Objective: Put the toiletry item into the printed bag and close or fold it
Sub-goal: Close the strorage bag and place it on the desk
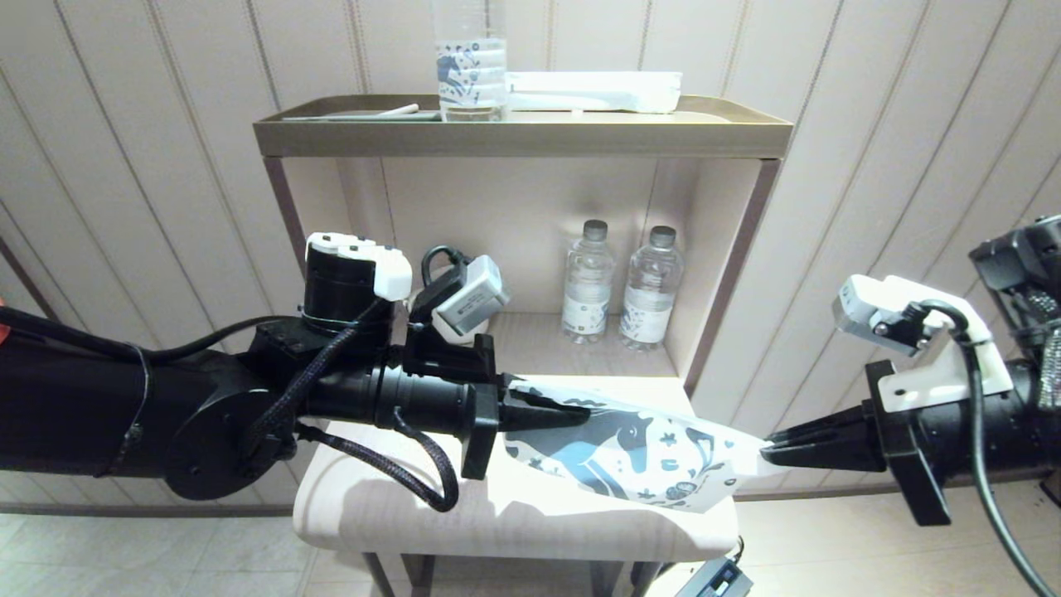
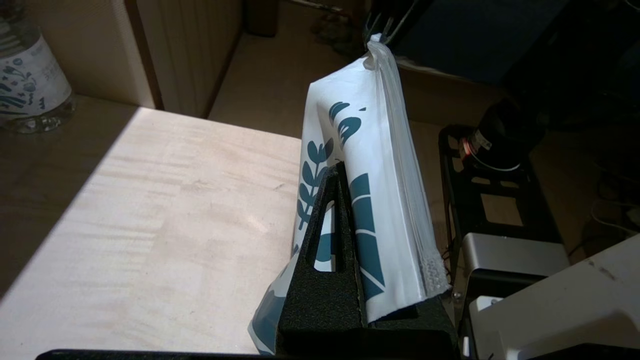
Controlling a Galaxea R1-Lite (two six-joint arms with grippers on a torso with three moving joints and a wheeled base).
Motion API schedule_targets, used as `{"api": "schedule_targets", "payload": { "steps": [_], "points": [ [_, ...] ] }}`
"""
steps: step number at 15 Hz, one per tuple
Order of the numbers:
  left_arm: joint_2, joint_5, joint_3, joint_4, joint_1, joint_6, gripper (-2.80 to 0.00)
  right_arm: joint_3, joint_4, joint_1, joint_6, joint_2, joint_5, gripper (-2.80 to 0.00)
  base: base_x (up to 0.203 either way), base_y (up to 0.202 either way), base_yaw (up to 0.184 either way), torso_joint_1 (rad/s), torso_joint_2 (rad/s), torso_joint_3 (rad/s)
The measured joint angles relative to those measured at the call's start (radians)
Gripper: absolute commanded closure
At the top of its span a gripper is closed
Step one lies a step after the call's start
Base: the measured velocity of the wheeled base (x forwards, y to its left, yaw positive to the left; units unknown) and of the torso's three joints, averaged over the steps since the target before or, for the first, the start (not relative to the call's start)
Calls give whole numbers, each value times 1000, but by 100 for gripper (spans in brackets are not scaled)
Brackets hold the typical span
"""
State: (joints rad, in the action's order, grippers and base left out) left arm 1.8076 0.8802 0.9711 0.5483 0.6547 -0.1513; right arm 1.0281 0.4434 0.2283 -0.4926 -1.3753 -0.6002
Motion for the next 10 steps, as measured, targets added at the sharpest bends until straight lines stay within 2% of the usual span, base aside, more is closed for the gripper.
{"api": "schedule_targets", "payload": {
  "steps": [1,2,10],
  "points": [
    [-2,-1,-2,0,1,0,0,0,-3,3,0,-2,1,0,0,0,0,0,0,0],
    [-4,-1,-4,1,1,0,0,0,-11,6,-1,-3,3,-280,0,0,0,0,0,0],
    [-7,-1,-8,4,1,-1,0,33,-20,16,1,-20,1,-280,0,0,0,0,0,0]
  ]
}}
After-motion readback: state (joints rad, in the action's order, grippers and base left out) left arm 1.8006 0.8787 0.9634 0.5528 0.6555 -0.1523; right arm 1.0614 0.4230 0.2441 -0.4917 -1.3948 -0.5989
